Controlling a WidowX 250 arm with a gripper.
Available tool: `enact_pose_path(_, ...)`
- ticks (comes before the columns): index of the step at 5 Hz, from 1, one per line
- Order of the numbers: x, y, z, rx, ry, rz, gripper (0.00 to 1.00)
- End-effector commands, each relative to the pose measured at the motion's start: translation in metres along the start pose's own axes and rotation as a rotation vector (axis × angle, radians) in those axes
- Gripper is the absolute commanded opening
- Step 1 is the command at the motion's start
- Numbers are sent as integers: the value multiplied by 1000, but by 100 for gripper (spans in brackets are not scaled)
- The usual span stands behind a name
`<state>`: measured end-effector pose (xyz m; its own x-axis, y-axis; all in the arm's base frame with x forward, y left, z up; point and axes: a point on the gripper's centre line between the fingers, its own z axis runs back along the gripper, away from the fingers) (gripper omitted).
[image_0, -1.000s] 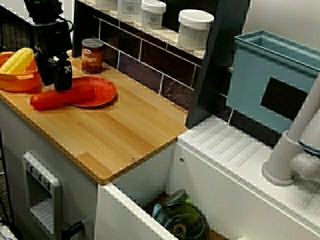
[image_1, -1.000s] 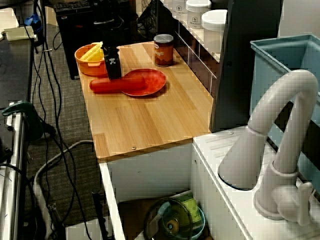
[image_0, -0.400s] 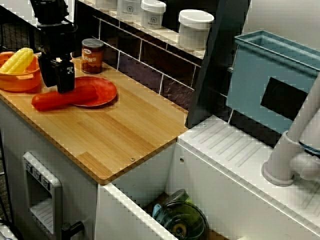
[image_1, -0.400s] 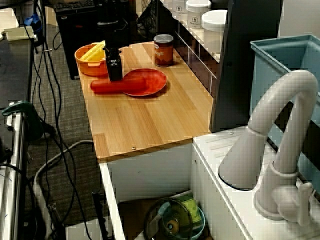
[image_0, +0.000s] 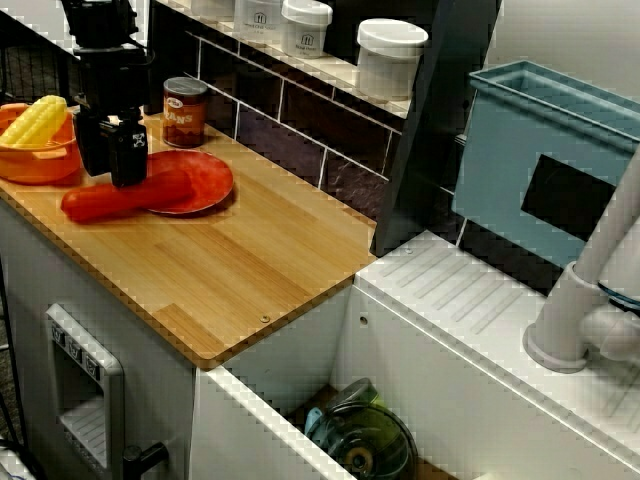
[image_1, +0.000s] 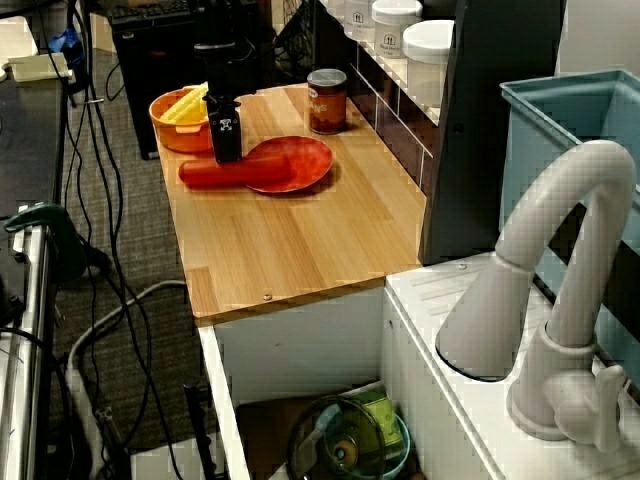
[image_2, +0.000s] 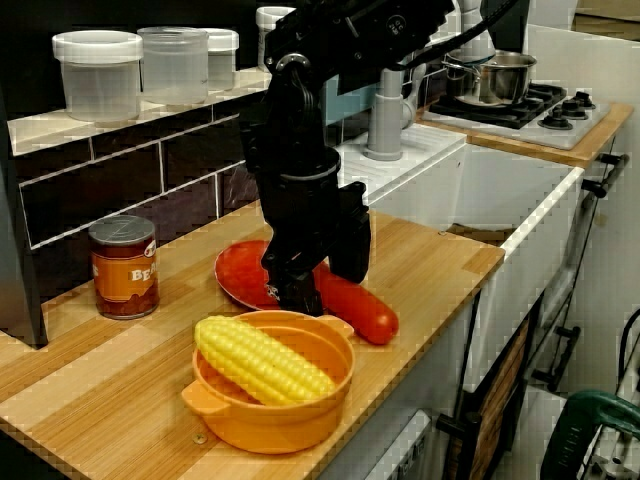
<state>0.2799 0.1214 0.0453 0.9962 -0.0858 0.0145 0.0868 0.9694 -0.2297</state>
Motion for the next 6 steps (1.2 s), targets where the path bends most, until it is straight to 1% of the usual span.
enact_pose_path(1, 1, 3, 14, 41, -49, 6, 100)
enact_pose_path(2, 4, 5, 27, 79, -88, -10, 100)
enact_pose_path(3, 16, 13, 39, 86, -88, -1, 100)
enact_pose_path(4, 24, 16, 54, 78, -97, 6, 100)
enact_pose_path(5, 30, 19, 57, 108, -122, -4, 100)
enact_pose_path(6, 36, 24, 48, 147, -130, -10, 100)
